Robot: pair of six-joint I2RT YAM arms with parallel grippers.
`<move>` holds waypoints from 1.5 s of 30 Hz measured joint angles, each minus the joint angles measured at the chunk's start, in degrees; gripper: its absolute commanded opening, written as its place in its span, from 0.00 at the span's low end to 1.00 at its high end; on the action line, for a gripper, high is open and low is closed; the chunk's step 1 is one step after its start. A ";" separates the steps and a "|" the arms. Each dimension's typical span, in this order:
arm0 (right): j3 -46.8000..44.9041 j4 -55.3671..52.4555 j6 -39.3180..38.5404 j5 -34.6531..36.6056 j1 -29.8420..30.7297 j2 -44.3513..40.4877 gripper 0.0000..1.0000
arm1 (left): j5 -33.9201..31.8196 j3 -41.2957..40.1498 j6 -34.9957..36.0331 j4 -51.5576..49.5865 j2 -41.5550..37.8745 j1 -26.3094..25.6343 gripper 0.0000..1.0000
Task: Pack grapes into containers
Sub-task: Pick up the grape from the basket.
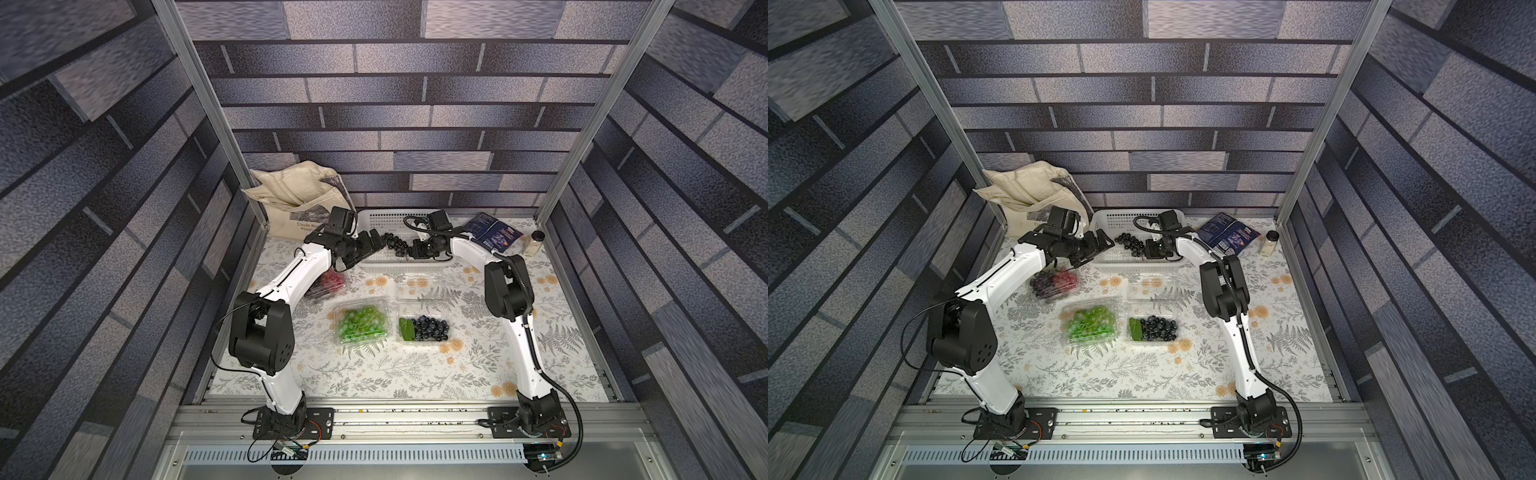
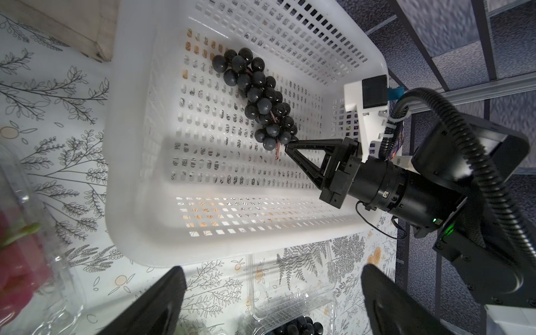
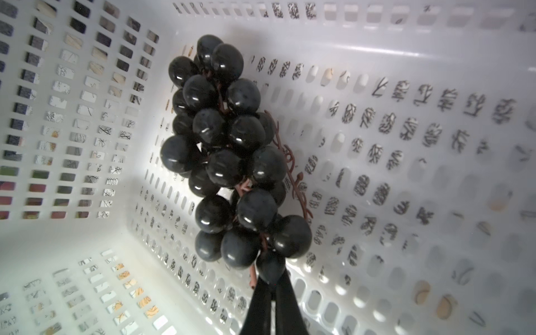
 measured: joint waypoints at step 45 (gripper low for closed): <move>13.09 -2.43 -0.94 0.72 -9.29 -2.89 0.42 | -0.02 11.21 1.60 -3.28 8.39 -1.03 0.97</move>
